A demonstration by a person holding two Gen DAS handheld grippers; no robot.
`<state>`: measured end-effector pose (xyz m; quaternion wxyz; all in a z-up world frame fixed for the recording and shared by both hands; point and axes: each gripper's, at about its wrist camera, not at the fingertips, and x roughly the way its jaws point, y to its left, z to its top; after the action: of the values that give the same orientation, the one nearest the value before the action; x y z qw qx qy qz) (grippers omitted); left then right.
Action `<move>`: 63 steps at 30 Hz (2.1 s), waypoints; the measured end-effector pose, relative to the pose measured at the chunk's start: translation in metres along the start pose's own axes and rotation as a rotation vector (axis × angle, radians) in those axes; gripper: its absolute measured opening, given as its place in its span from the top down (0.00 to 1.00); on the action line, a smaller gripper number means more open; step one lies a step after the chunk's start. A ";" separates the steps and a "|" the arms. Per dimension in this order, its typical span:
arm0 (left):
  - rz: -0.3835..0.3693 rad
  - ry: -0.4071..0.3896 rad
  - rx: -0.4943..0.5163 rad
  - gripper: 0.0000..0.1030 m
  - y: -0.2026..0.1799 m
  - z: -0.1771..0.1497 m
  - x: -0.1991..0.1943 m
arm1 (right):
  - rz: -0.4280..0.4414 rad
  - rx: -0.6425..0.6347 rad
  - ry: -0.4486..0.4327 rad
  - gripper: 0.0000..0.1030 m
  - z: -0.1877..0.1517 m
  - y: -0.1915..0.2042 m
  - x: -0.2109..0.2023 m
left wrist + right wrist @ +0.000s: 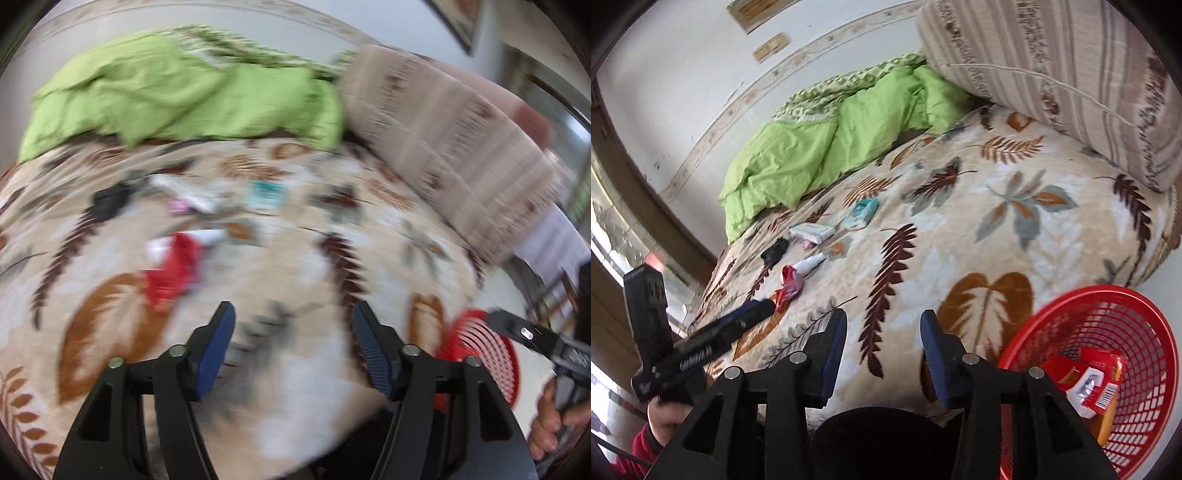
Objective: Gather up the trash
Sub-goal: 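Grasp the crumpled red bag with the left tool, then grasp the white medicine box with the right tool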
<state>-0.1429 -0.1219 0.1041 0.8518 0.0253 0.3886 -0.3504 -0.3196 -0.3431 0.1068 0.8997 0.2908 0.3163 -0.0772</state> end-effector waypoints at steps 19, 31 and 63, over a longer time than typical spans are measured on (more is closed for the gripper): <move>0.169 0.071 -0.119 0.48 0.084 0.011 0.103 | 0.014 -0.068 0.098 0.52 0.008 0.021 0.053; 0.223 -0.086 -0.199 0.60 0.119 0.012 0.048 | 0.017 -0.206 0.104 0.45 0.052 0.083 0.121; 0.272 -0.072 -0.319 0.60 0.162 0.013 0.061 | -0.309 -0.646 0.075 0.87 0.111 0.204 0.343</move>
<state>-0.0068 -0.0393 0.0347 0.8977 -0.0702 0.4016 -0.1671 0.0747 -0.2243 0.0635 0.9106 -0.0572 0.3975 -0.0974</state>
